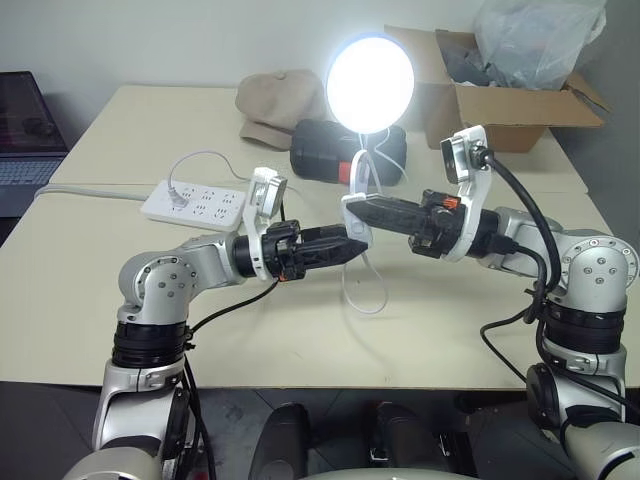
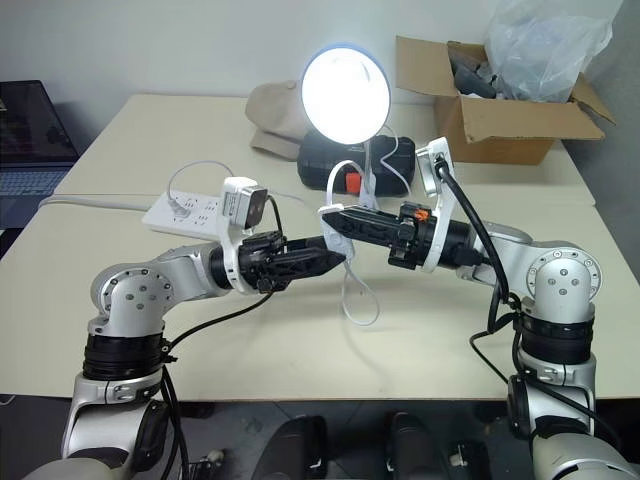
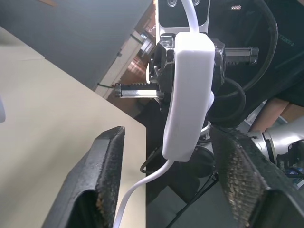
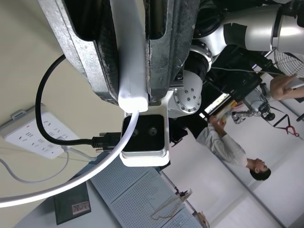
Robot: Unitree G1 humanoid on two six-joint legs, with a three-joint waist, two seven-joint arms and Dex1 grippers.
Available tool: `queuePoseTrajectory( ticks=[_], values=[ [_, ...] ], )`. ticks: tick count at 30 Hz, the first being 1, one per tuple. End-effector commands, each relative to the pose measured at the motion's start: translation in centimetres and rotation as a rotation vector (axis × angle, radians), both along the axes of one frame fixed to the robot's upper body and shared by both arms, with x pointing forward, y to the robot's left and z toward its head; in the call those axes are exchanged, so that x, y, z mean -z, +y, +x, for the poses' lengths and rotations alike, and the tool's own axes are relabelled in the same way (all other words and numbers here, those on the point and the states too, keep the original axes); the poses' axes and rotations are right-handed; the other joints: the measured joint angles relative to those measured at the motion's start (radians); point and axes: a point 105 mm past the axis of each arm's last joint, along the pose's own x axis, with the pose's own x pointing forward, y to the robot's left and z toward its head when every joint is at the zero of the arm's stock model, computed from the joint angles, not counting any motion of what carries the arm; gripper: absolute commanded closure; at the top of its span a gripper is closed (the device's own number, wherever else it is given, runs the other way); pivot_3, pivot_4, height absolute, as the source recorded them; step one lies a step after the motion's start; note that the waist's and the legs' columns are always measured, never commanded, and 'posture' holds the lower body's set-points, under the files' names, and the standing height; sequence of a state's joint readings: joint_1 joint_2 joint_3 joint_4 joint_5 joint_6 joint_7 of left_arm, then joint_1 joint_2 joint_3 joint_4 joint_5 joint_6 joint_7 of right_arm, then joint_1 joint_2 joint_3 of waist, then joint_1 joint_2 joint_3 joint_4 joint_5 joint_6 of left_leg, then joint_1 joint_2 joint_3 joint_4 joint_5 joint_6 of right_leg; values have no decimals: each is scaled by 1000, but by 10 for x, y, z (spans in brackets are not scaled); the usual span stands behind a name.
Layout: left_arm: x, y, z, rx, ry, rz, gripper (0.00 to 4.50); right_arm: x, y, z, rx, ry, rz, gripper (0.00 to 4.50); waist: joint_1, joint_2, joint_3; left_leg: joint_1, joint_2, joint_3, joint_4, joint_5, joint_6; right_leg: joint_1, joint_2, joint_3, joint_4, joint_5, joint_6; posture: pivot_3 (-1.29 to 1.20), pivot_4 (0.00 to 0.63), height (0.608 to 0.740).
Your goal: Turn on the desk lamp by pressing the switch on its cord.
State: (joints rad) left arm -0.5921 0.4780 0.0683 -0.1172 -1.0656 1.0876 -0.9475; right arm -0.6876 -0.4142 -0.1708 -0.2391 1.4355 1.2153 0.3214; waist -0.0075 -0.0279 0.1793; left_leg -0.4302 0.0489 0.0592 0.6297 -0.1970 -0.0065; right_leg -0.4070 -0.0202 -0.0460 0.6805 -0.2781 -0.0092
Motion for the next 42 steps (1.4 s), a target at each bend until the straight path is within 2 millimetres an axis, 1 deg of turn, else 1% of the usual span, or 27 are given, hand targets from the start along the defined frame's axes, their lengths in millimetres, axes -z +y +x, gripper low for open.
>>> queuePoseTrajectory(
  ticks=[1, 3, 4, 7, 11, 18, 21, 25, 28, 32, 35, 37, 42],
  values=[
    [-11, 3, -6, 15, -37, -22, 524, -9, 1, -3, -11, -36, 26, 4106, 0, 0, 0, 0, 0, 0, 0, 0, 0, 0, 0, 0, 0, 0, 0, 0, 150, 740],
    [-11, 4, -6, 12, -37, -21, 92, -8, 1, -3, -11, -35, 28, 4106, 0, 0, 0, 0, 0, 0, 0, 0, 0, 0, 0, 0, 0, 0, 0, 0, 150, 740],
    [-11, 4, -5, 3, -43, -19, 0, -8, 1, -2, -11, -34, 29, 4106, 0, 0, 0, 0, 0, 0, 0, 0, 0, 0, 0, 0, 0, 0, 0, 0, 150, 740],
    [-13, 5, -3, -26, -66, -9, 0, -7, 2, -2, -15, -31, 33, 4106, 0, 0, 0, 0, 0, 0, 0, 0, 0, 0, 0, 0, 0, 0, 0, 0, 150, 740],
    [-13, 7, -6, -25, -80, -5, 0, -6, 0, 0, -5, -29, 30, 4106, 0, 0, 0, 0, 0, 0, 0, 0, 0, 0, 0, 0, 0, 0, 0, 0, 150, 740],
    [-12, 13, -11, -53, -117, 28, 0, 0, -10, 17, 92, 2, 10, 4106, 0, 0, 0, 0, 0, 0, 0, 0, 0, 0, 0, 0, 0, 0, 0, 0, 150, 740],
    [-10, 16, -16, -61, -138, 56, 0, 9, -16, 29, 161, 35, -17, 4106, 1, 0, 0, 0, 0, 0, 0, 0, 0, 0, 0, 0, 0, 0, 0, 0, 150, 740],
    [-10, 18, -23, -58, -165, 88, 0, 28, -25, 49, 285, 85, -75, 4106, 1, 0, 0, 0, 0, 0, 0, 0, 0, 0, 0, 0, 0, 0, 0, 0, 150, 740],
    [-12, 20, -26, -70, -187, 108, 0, 50, -33, 64, 377, 119, -147, 4106, 3, 0, 0, 0, 0, 0, 0, 0, 0, 0, 0, 0, 0, 0, 0, 0, 150, 740],
    [-11, 18, -34, -51, -196, 129, 0, 66, -36, 75, 433, 137, -200, 4106, 2, 0, 0, 0, 0, 0, 0, 0, 0, 0, 0, 0, 0, 0, 0, 0, 150, 740],
    [-10, 21, -38, -57, -204, 159, 0, 87, -42, 90, 528, 154, -272, 4106, 0, 0, 0, 0, 0, 1, 0, 0, 0, 0, 0, 1, 0, 0, 0, 0, 150, 740],
    [-10, 23, -39, -60, -209, 167, 0, 94, -43, 95, 551, 155, -295, 4106, 1, 0, 0, 0, 0, 0, 0, 0, 0, 0, 0, 1, -1, 0, 0, 0, 150, 740],
    [-8, 25, -45, -47, -190, 179, 0, 102, -41, 105, 583, 153, -320, 4106, 2, 0, 0, 0, 0, 1, 0, 0, 0, 0, 0, 1, 0, 0, 0, 0, 150, 740]
  ],
)
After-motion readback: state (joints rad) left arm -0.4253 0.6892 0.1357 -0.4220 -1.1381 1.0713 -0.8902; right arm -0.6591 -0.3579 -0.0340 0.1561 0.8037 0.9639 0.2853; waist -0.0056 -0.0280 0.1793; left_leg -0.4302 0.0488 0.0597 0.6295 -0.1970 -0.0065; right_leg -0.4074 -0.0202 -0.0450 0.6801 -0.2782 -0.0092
